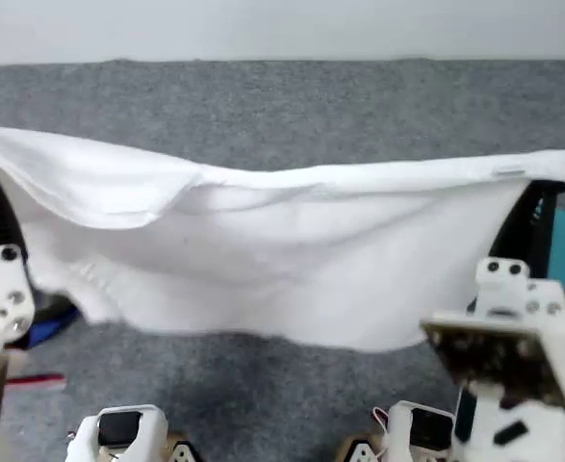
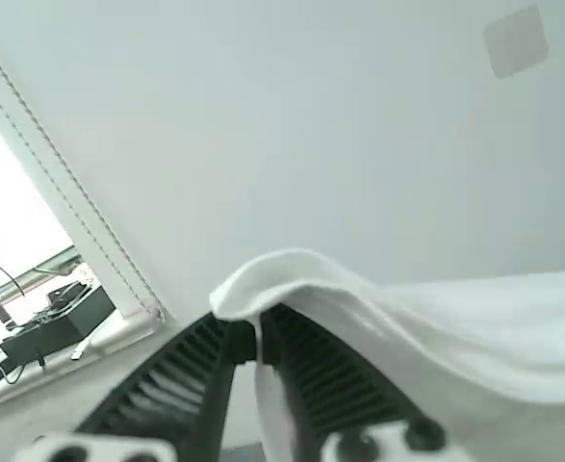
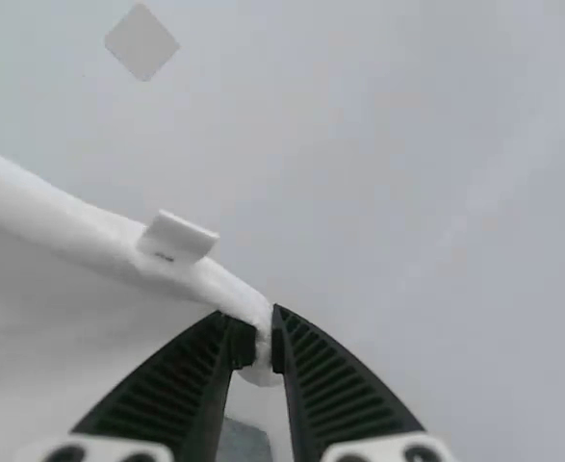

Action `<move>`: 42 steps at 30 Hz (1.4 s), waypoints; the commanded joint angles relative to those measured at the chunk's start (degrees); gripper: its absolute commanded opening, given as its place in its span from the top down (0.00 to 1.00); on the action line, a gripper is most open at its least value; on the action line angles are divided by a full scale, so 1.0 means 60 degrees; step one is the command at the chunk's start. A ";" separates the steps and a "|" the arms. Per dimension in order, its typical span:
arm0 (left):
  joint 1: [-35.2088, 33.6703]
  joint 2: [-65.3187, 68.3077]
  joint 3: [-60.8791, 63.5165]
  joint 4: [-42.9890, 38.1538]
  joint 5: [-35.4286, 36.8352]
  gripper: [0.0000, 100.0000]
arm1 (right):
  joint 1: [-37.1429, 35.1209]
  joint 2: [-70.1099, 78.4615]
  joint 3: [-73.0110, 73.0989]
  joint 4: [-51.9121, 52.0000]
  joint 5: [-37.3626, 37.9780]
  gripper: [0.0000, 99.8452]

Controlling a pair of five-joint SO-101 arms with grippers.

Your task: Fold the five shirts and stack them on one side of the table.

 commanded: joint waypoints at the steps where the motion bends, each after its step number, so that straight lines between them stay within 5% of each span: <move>1: -0.0015 0.0000 -0.0579 -0.0264 -0.0147 0.99 | 0.0139 -0.0374 -0.0469 -0.0125 0.0161 0.99; 15: -0.0059 -0.0015 -0.1297 -0.0176 -0.0542 0.99 | 0.0154 -0.1326 -0.0440 -0.0095 0.0689 0.99; 21: -0.0073 -0.0190 -0.1297 -0.0117 -0.0542 0.99 | 0.1209 -0.1648 -0.0425 -0.0007 0.0689 0.99; 31: -0.0029 -0.0278 0.0755 -0.0015 -0.0571 0.99 | 0.1429 -0.1575 0.0879 0.1062 0.0703 0.99; 36: -0.0029 -0.0278 0.3612 -0.1319 -0.0571 0.99 | 0.1238 -0.1575 0.3062 0.0520 0.1407 0.99; 42: -0.0015 -0.0278 0.7978 -0.4762 -0.0571 0.99 | 0.0095 -0.1590 0.6549 -0.2176 0.2388 0.99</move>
